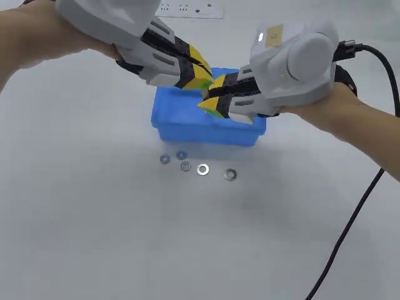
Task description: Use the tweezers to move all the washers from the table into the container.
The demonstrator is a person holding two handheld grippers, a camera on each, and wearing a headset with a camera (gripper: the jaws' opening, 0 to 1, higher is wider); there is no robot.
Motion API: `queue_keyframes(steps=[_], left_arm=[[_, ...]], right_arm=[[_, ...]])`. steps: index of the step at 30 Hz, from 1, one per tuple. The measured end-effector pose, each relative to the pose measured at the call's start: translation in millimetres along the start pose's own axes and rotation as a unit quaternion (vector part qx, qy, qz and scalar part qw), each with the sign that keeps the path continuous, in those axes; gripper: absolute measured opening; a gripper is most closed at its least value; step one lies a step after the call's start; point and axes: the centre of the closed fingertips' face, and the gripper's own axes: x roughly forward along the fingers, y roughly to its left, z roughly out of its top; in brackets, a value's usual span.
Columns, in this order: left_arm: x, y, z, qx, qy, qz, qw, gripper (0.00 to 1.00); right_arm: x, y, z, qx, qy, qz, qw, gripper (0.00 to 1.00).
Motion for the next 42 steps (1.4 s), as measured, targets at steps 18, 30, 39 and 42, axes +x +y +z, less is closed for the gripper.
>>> queue_keyframes(steps=[18,30,39,42], left_arm=[[6.6,-7.5,0.4,-0.006,-0.01,-0.001,0.9999,0.07],[-8.6,-18.1,18.2,0.021,-0.017,0.006,0.9996,0.07],[-31.9,-36.2,38.1,0.039,-0.027,0.022,0.9986,0.06],[-39.3,-43.1,42.8,0.043,-0.029,0.027,0.9983,0.06]], right_arm=[[1.8,-0.9,-8.2,0.023,0.005,0.003,0.9997,0.12],[-13.7,5.2,9.9,0.008,-0.008,-0.003,0.9999,0.13],[-37.0,16.0,31.6,-0.008,-0.026,-0.011,0.9996,0.12],[-42.9,24.3,39.8,-0.015,-0.028,-0.01,0.9994,0.12]])
